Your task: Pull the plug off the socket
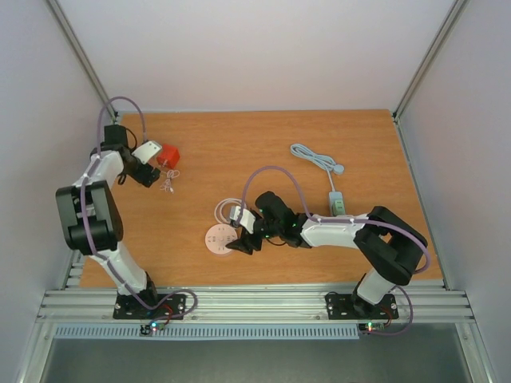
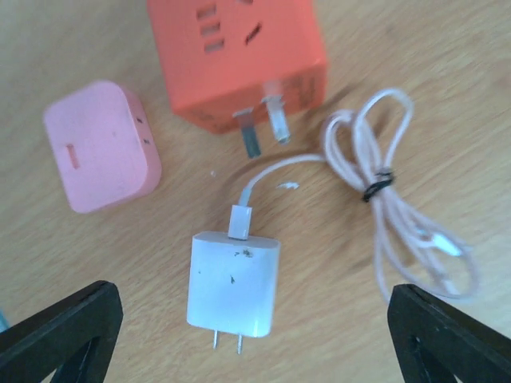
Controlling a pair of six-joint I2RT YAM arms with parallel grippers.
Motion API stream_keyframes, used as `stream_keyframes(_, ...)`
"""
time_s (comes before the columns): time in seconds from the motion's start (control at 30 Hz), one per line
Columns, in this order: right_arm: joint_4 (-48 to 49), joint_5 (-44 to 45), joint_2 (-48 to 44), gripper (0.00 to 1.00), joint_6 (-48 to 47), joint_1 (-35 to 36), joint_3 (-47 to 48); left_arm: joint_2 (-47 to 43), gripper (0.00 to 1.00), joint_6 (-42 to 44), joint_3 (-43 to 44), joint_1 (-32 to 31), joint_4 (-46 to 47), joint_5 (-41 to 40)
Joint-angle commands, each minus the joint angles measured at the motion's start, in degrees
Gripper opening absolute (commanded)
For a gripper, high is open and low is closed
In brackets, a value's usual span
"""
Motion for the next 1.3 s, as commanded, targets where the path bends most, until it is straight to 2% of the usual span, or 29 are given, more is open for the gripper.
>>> stream_keyframes(0.0,-1.99,0.17,-2.65,0.76,0.14,0.08,1.04,-7.7,0.94,2.12,-3.36,0.3,-1.46,9.09)
stream_keyframes(0.3,-8.42,2.16,-2.37,0.76,0.15,-2.02,4.87,-18.6,0.95,9.46,-11.53,-1.14,-6.29,20.51)
stream_keyframes(0.5,-13.77,7.22,1.06,0.76,-0.19,-3.17,10.81,-23.84,0.95,10.26,-16.41,-3.65,-5.27,22.38)
stream_keyframes(0.9,-19.25,19.58,14.1,0.75,-1.33,-5.45,23.38,-27.01,0.95,6.89,-21.58,-5.8,-2.94,26.42)
stream_keyframes(1.27,-22.1,26.63,24.47,0.75,-6.39,-9.08,32.24,-28.46,0.94,6.69,-23.54,-6.46,-0.65,25.0)
